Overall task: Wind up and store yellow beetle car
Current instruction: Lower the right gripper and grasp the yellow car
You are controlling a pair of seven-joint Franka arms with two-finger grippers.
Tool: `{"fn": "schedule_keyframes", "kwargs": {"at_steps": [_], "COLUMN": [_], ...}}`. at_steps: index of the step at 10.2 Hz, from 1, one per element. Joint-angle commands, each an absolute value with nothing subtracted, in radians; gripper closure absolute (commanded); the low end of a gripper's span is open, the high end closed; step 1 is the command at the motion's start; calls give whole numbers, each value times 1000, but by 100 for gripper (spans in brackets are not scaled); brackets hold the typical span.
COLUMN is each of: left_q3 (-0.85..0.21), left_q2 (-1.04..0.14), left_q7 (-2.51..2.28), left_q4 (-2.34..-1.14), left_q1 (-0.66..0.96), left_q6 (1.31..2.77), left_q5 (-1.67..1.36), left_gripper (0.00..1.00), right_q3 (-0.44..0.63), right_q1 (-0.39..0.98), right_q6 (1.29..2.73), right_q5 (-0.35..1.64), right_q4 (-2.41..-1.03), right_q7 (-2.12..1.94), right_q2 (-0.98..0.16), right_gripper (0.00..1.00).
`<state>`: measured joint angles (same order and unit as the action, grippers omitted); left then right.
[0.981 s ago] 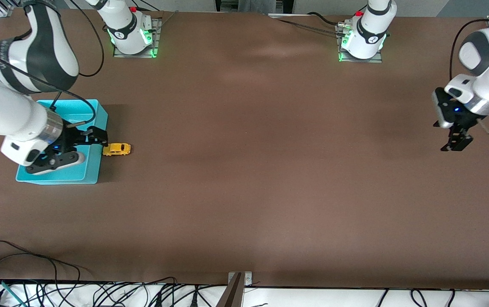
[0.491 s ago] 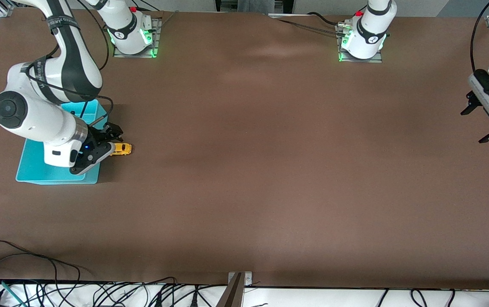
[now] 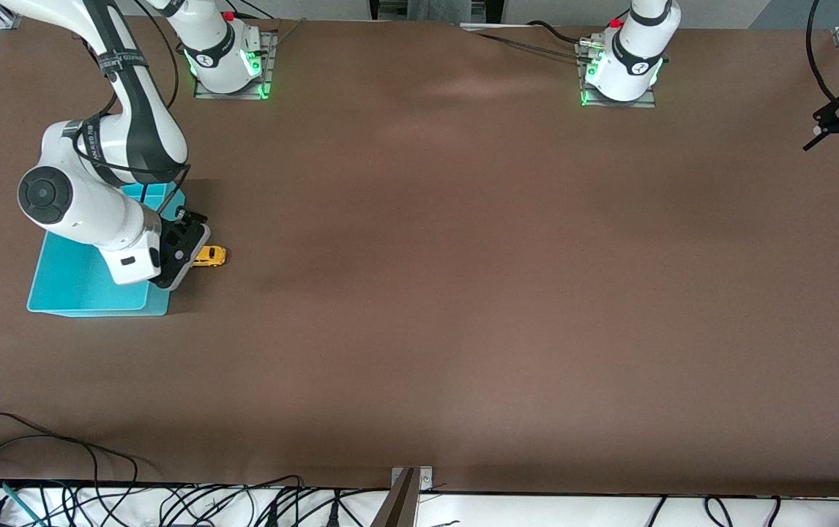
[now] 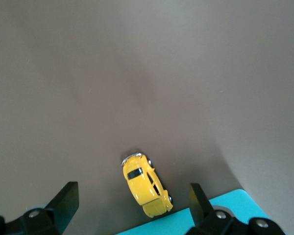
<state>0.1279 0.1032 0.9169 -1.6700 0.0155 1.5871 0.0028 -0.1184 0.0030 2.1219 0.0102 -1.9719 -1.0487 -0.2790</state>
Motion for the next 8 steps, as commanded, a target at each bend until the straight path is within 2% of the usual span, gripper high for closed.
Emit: {"fn": "schedule_keyframes", "kwargs": {"at_steps": [1, 5, 6, 8], "left_q3": [82, -12, -12, -5], "left_q2": [40, -4, -23, -26], "left_q7": [578, 148, 88, 66], "left_q4": [-1560, -1472, -1432, -1428], "left_q1": [25, 28, 29, 40], "left_q6": [1491, 1398, 1370, 1368], "left_q5": [15, 6, 5, 3], "left_gripper": [0, 0, 0, 0], "right_q3": [-114, -95, -94, -91], "right_q1": [-2, -2, -2, -2], "right_q6": [2144, 2311, 2366, 2475], "right_q5": [25, -49, -81, -100], "right_q4": [-2040, -2167, -2209, -2278], "right_q7": [-1172, -1278, -1278, -1310], "right_q2": [-258, -265, -265, -270], "right_gripper": [0, 0, 0, 0]}}
